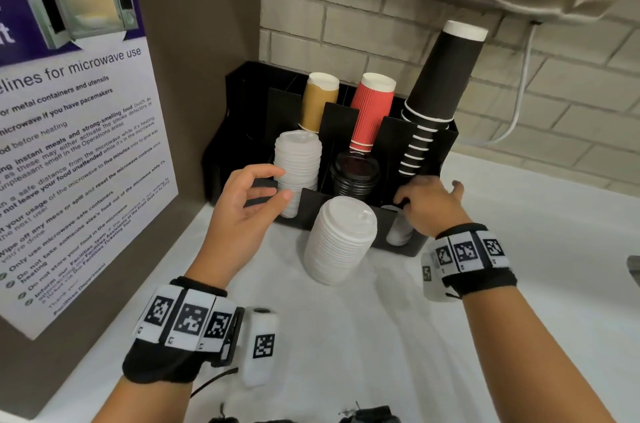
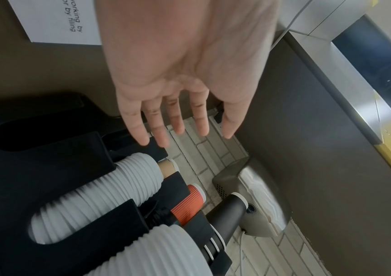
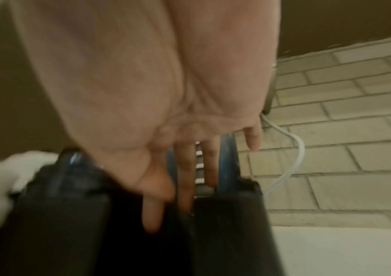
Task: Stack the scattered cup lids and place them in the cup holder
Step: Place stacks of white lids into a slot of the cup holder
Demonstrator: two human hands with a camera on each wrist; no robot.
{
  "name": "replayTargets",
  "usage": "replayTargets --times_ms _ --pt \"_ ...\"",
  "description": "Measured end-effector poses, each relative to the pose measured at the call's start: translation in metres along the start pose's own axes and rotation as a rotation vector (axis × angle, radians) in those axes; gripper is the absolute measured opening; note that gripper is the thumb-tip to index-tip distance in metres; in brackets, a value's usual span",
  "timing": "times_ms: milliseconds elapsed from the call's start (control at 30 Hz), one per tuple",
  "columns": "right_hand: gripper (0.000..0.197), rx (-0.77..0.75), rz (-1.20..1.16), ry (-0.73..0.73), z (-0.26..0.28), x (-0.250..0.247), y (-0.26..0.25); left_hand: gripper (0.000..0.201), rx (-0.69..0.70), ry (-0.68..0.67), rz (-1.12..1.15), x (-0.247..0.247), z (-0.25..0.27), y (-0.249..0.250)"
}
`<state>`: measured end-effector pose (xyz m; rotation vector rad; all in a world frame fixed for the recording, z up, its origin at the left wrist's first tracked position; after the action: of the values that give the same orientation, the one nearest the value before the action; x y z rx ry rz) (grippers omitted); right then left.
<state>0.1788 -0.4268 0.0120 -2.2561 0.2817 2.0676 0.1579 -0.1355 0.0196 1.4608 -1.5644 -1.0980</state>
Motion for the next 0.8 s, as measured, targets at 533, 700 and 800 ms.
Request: replayTargets --times_ms 533,700,800 --pt "0.061 -0.161 -0.605 0.056 0.041 -0.018 -0.086 0.023 -0.016 -0.046 -0.001 0.004 -0.010 -0.007" --pt "0.063 -0.166 -0.592 0.033 0.039 -0.016 -0.088 0.024 -0.013 -0.076 0.016 0.008 -0.012 -0.009" --pt "0.063 -0.168 -0.565 0.020 0.039 -0.012 -0.088 0.026 -0.022 -0.091 0.021 0.012 -0.007 -0.012"
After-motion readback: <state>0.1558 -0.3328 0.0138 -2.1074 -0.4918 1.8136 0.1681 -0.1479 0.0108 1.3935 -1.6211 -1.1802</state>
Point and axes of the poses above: each hand's wrist, its own z-axis away from the middle knuckle, its own x-axis out of the palm, y = z × x, the point moved 8 cm from there along -z, towards the middle knuckle, and after that the axes turned 2 degrees about x, right-handed, at the moved point
